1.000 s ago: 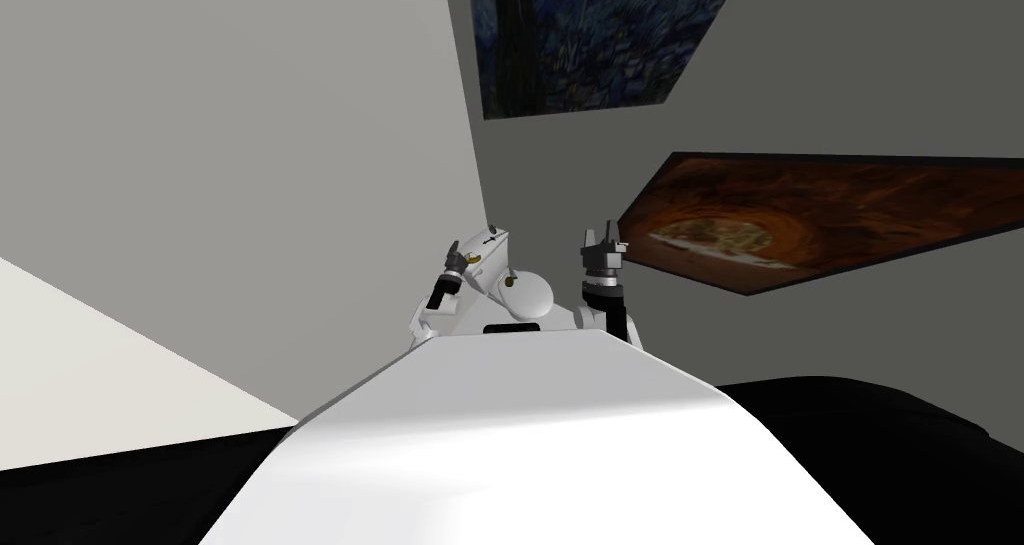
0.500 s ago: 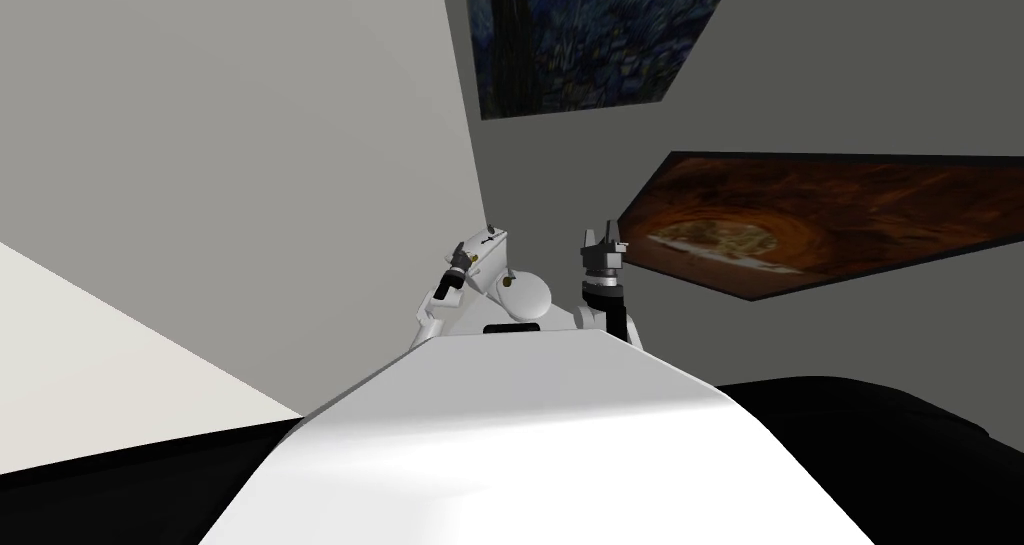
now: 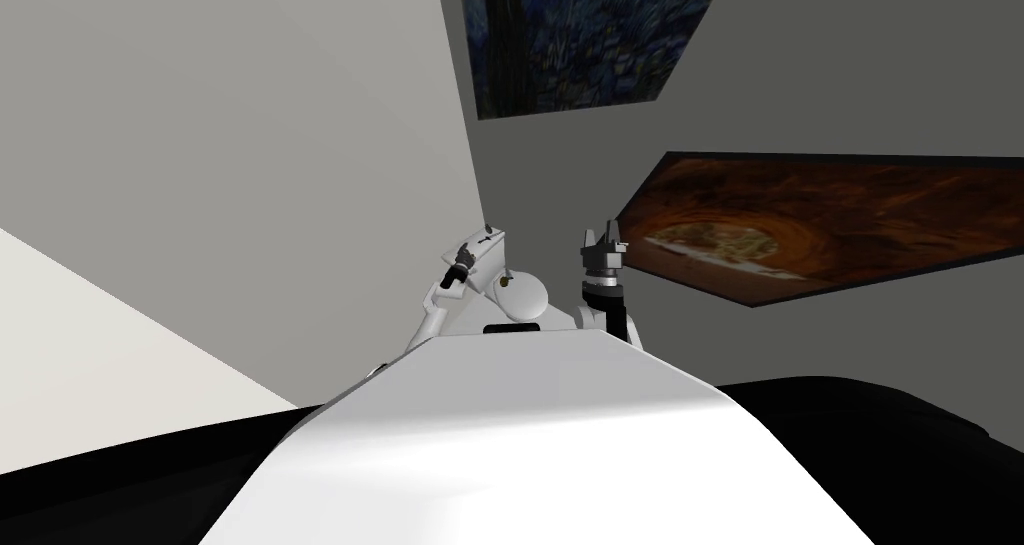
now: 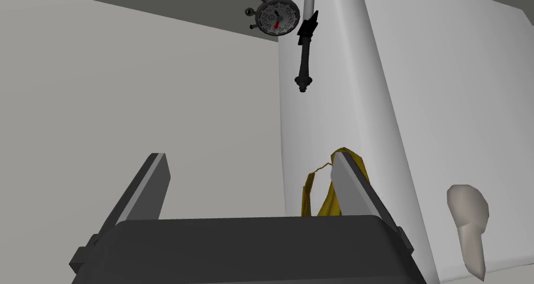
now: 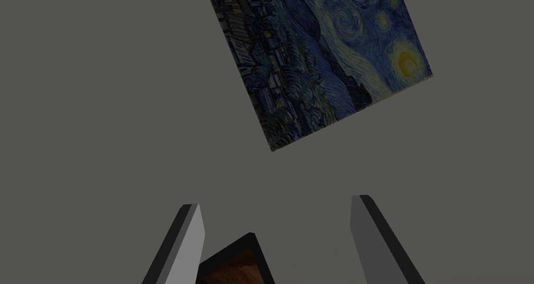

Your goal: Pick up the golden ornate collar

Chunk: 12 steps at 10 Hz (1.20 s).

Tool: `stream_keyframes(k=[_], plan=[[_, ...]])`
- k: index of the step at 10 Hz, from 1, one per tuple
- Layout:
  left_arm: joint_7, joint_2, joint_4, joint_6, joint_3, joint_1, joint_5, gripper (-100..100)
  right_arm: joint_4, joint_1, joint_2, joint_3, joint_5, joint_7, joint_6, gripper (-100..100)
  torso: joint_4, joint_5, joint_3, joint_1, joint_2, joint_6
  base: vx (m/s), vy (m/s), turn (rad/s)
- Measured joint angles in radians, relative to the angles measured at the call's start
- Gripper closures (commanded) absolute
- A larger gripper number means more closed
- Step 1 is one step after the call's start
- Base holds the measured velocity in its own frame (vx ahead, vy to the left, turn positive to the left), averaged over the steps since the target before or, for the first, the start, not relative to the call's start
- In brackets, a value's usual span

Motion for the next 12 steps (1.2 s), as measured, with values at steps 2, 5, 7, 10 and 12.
stream_keyframes(k=[2, 5, 7, 10, 12], plan=[[0.022, 0.005, 0.058, 0.036, -0.001, -0.037, -0.005, -100, 0.000, 0.000, 0.000, 0.000, 0.000, 0.000, 0.000, 0, 0.000, 0.000, 0.000, 0.002, -0.001, 0.000, 0.007, -0.056, 0.037], [0.056, 0.017, 0.132, 0.094, -0.004, -0.097, -0.010, -100, 0.000, 0.000, 0.000, 0.000, 0.000, 0.000, 0.000, 0, 0.000, 0.001, 0.000, 0.002, -0.001, 0.000, -0.003, -0.072, 0.046], [0.084, 0.020, 0.190, 0.139, -0.004, -0.146, -0.020, -100, 0.000, 0.000, 0.000, 0.000, 0.000, 0.000, 0.000, 0, 0.000, 0.000, 0.000, 0.001, 0.000, 0.000, -0.009, -0.076, 0.035], [0.125, 0.043, 0.277, 0.208, -0.008, -0.220, -0.022, -100, 0.000, 0.000, 0.000, 0.000, 0.000, 0.000, 0.000, 0, 0.000, 0.000, 0.000, 0.001, 0.000, 0.000, -0.001, -0.078, 0.045], [0.153, 0.057, 0.329, 0.260, -0.011, -0.267, -0.027, -100, 0.000, 0.000, 0.000, 0.000, 0.000, 0.000, 0.000, 0, 0.000, 0.000, -0.001, 0.001, -0.001, 0.000, 0.002, -0.074, 0.044]])
